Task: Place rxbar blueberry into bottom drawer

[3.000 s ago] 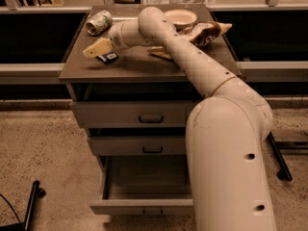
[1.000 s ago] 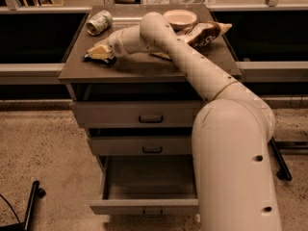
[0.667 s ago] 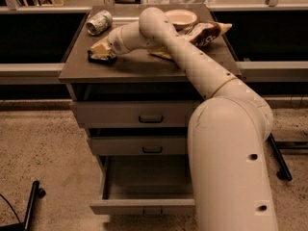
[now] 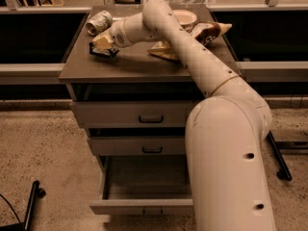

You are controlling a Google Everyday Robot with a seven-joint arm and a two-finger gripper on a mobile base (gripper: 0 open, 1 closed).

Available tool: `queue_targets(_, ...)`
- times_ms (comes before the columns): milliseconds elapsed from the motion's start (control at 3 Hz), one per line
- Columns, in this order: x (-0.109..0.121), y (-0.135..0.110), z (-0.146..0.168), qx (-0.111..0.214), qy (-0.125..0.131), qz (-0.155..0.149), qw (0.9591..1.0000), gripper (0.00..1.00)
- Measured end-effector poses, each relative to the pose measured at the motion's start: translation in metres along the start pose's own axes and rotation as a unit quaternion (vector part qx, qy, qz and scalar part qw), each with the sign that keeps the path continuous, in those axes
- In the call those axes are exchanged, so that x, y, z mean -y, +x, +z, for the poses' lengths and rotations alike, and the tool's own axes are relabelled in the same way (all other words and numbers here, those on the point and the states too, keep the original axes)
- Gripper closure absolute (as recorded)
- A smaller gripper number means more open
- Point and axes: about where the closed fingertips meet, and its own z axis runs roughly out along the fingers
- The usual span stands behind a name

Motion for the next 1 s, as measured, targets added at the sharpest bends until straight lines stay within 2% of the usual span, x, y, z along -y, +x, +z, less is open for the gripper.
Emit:
queue_targets(333,0.003,-0.005,-0.003,0.011,-0.004,-0.004,0.9999,1.00)
queue_targets(667,-0.006,-0.009,0.000,0.035,-0.042,-0.014,0.9984,1.00)
queue_targets(1000,-0.037,-0.008,-0.006,0.011,-0.103,-0.041,0.9938,1.00)
